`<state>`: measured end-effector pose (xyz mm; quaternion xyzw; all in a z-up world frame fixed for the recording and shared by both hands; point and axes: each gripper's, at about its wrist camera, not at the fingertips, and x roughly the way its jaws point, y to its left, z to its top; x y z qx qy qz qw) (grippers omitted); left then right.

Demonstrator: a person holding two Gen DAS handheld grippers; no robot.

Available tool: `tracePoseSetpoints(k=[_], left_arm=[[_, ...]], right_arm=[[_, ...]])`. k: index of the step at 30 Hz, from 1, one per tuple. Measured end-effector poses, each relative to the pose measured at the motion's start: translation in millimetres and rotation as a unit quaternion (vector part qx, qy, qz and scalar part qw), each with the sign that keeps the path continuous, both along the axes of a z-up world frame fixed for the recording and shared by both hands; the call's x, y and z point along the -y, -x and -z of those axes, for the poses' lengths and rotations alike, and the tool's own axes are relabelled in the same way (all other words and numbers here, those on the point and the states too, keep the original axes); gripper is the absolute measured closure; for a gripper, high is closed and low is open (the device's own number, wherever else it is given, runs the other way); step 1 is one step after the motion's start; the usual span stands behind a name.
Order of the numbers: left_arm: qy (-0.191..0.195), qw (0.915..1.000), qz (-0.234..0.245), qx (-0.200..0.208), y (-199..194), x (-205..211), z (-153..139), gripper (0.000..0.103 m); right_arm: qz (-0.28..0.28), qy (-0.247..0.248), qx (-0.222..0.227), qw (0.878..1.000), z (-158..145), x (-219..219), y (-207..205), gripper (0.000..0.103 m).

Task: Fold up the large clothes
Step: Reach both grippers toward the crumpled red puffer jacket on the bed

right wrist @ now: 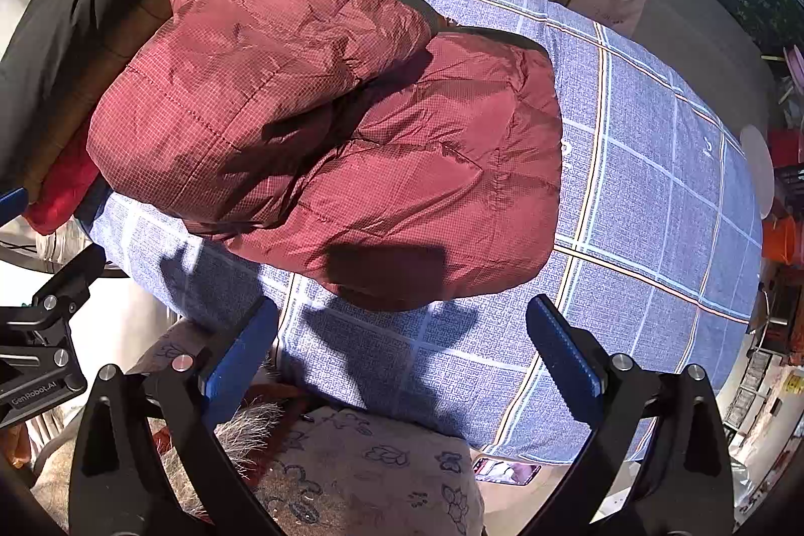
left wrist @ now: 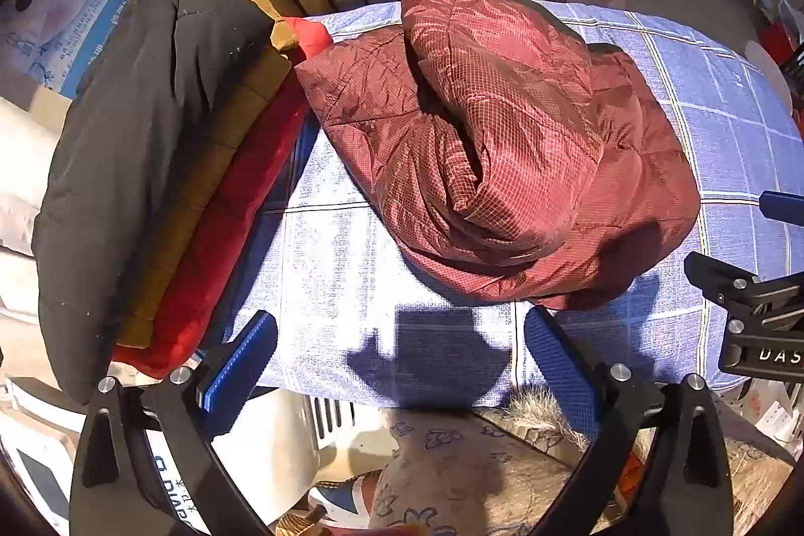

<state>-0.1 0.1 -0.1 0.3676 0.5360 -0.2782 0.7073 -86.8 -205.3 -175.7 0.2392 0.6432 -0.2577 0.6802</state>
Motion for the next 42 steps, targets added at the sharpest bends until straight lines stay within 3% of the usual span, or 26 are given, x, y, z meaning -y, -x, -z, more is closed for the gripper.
tracePoseSetpoints(k=[42], left_arm=[[-0.012,0.9999,0.001,0.005,1.1,-4.8,5.4,0.006]], right_arm=[[-0.006,-0.009,-0.007,1.000,3.7,1.0,-1.0,0.006]])
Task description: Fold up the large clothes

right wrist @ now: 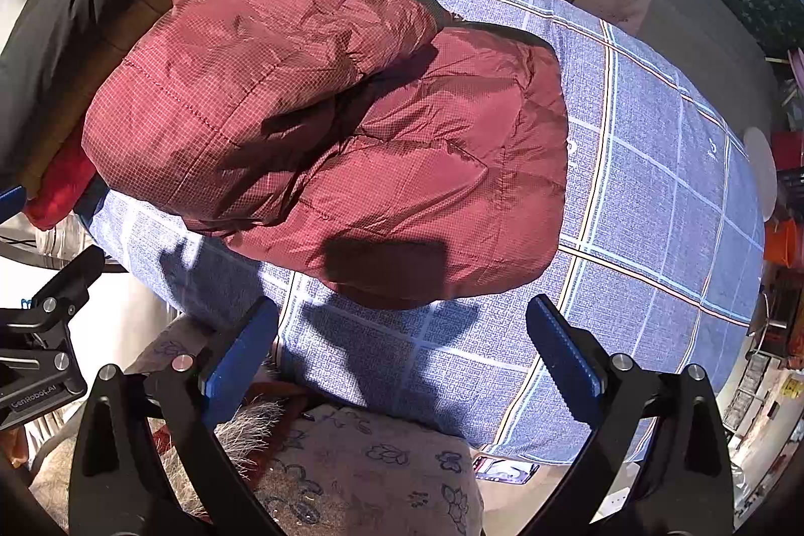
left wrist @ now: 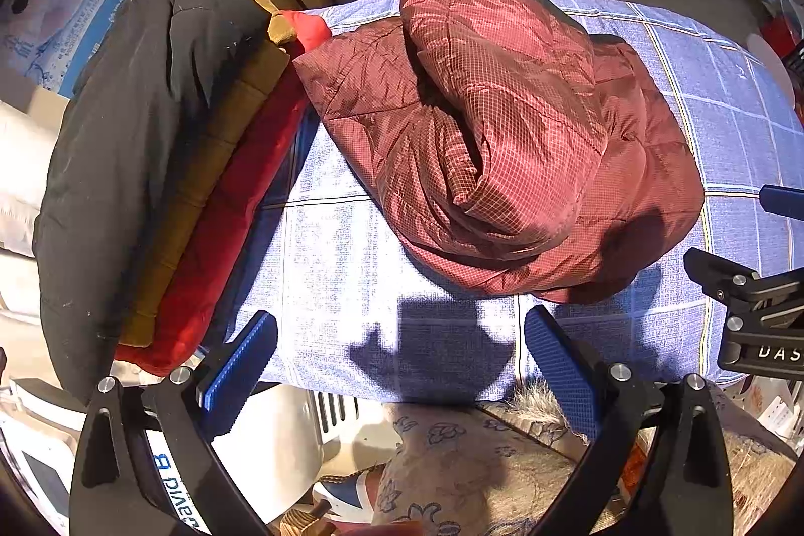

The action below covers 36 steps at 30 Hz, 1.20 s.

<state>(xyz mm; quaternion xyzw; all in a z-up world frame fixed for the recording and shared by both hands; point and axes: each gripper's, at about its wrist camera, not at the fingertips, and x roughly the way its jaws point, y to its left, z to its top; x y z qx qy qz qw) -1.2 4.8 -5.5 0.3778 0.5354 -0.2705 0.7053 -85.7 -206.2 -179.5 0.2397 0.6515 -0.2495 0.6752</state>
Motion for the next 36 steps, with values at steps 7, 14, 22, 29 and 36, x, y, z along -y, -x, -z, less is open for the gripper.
tracePoseSetpoints(k=[7,14,22,29,36], left_arm=[[-0.008,0.9999,-0.003,0.010,0,0,1,0.006],[0.009,0.9994,-0.016,-0.028,-8,-1,2,0.006],[0.042,0.9913,-0.086,-0.091,-48,-23,4,0.006],[0.117,0.9782,-0.164,-0.049,-109,-54,-3,0.006],[0.121,0.9657,-0.205,-0.103,-125,-64,25,0.006]], right_arm=[[-0.001,-0.001,-0.002,1.000,1,1,-1,0.006],[0.001,-0.002,-0.001,1.000,3,0,-1,0.006],[0.044,-0.009,0.082,0.996,-14,31,5,0.006],[0.077,-0.069,0.185,0.977,-25,87,-33,0.006],[0.038,-0.108,0.186,0.976,8,122,-156,0.006]])
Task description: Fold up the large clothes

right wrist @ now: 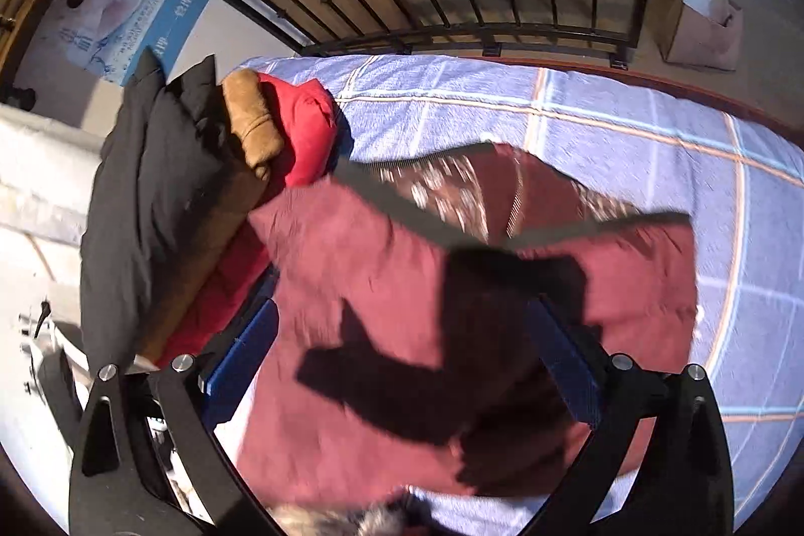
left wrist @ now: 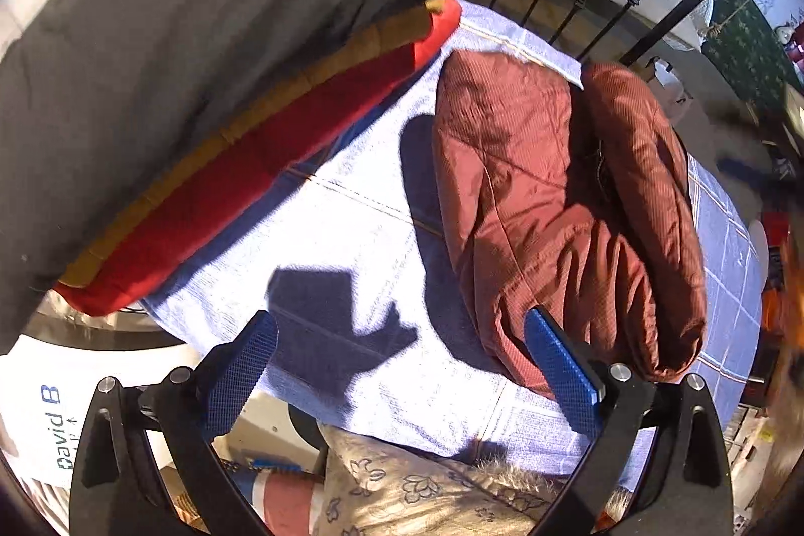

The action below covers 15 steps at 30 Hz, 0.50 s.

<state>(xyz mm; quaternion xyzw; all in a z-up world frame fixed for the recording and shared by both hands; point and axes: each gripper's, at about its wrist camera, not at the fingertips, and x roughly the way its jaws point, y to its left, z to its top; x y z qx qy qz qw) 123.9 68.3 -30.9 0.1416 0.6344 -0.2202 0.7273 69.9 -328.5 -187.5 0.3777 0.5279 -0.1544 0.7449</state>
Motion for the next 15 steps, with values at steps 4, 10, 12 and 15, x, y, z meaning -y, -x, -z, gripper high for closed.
tracePoseSetpoints(k=[4,10,12,15], left_arm=[[-0.003,0.9997,-0.004,-0.024,10,0,20,0.006],[0.000,0.9999,0.004,-0.013,-4,9,26,0.006],[-0.001,0.9998,0.019,-0.005,-14,21,28,0.006],[0.000,0.9992,0.041,0.001,-31,46,37,0.006]], right_arm=[[-0.020,0.012,-0.033,0.999,38,14,-62,0.006],[-0.077,-0.018,-0.018,0.997,66,-5,-40,0.066],[-0.084,0.004,-0.024,0.996,64,-12,-6,0.081],[-0.071,0.035,-0.064,0.995,62,-20,66,0.085]])
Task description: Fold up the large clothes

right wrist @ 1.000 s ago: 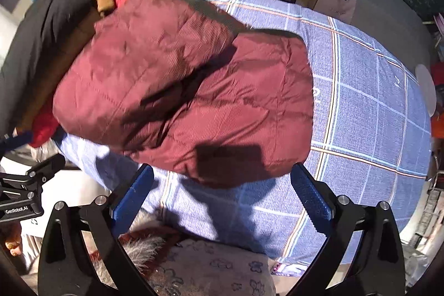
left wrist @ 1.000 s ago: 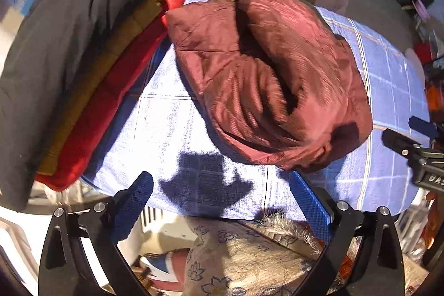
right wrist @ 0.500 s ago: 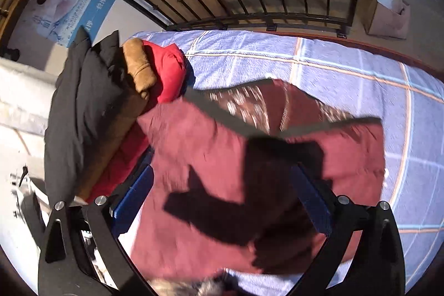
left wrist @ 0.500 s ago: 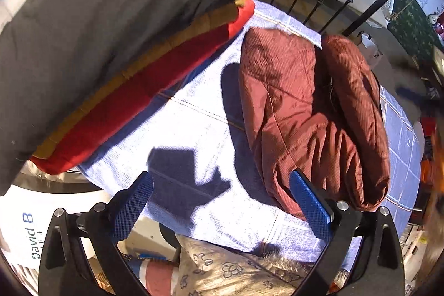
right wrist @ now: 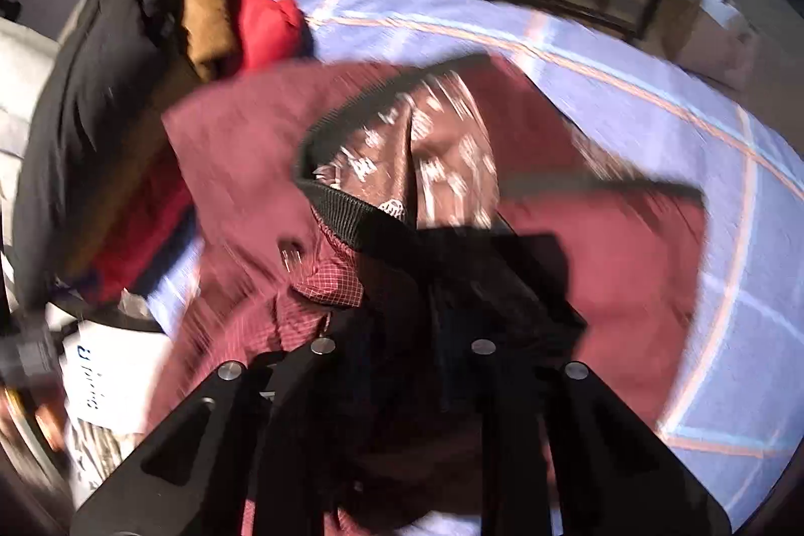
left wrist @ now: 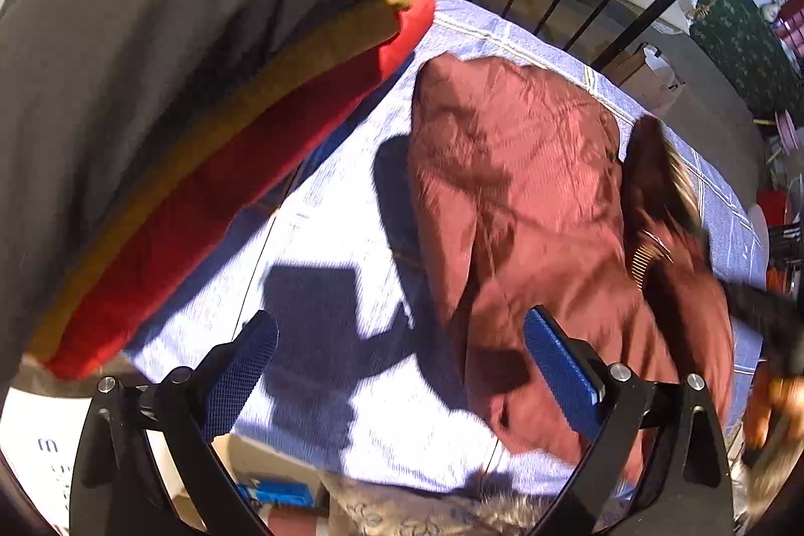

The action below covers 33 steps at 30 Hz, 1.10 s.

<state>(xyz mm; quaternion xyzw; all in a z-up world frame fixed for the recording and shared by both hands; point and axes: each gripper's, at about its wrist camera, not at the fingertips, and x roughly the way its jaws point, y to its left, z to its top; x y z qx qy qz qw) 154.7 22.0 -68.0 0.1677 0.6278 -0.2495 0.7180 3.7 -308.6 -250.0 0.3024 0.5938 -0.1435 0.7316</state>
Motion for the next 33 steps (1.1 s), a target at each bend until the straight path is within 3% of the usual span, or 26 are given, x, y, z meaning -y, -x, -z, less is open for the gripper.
tracePoseSetpoints(k=[3,7,11,14,16,17,18,19,20,21,23,24,26,28,31,33], left_arm=[[-0.005,0.9998,0.017,-0.004,-13,32,16,0.006],[-0.029,0.9982,0.050,-0.019,-12,77,47,0.006],[-0.014,0.9963,0.064,-0.056,17,111,56,0.007],[-0.043,0.9914,0.124,0.001,49,131,57,0.008],[-0.047,0.9886,0.143,0.006,61,136,67,0.032],[-0.054,0.9885,0.141,0.005,61,134,71,0.037],[-0.065,0.9876,0.143,0.009,64,133,75,0.049],[-0.076,0.9843,0.157,0.026,71,131,77,0.059],[-0.075,0.9817,0.172,0.035,78,127,76,0.067],[-0.074,0.9801,0.180,0.041,88,123,74,0.083],[-0.079,0.9749,0.198,0.065,106,108,71,0.092],[-0.084,0.9704,0.214,0.074,117,100,72,0.101],[-0.094,0.9639,0.234,0.085,127,80,75,0.103],[-0.107,0.9631,0.232,0.086,137,63,80,0.103],[-0.087,0.9764,0.189,0.057,125,44,79,0.102],[-0.077,0.9804,0.175,0.048,119,36,77,0.097]], right_arm=[[0.031,0.002,-0.047,0.998,6,-5,80,0.085],[0.090,-0.033,-0.091,0.991,23,-31,178,0.086],[0.122,-0.077,-0.117,0.983,39,-78,221,0.086],[0.097,-0.063,-0.132,0.984,41,-105,219,0.085],[0.100,-0.045,-0.129,0.986,32,-102,219,0.082],[0.105,-0.040,-0.124,0.986,26,-99,220,0.074],[0.116,-0.037,-0.119,0.985,17,-91,223,0.043],[0.127,-0.034,-0.122,0.984,8,-84,227,0.027],[0.138,-0.021,-0.124,0.982,-2,-75,230,0.017],[0.145,-0.009,-0.117,0.982,-14,-68,237,0.017],[0.160,0.007,-0.098,0.982,-34,-55,240,0.017],[0.171,0.020,-0.084,0.982,-49,-39,238,0.017],[0.182,0.041,-0.061,0.981,-65,-27,235,0.017],[0.184,0.054,-0.024,0.981,-78,5,215,0.017],[0.162,0.060,0.002,0.985,-82,39,163,0.017],[0.141,0.053,0.026,0.988,-77,46,128,0.014]])
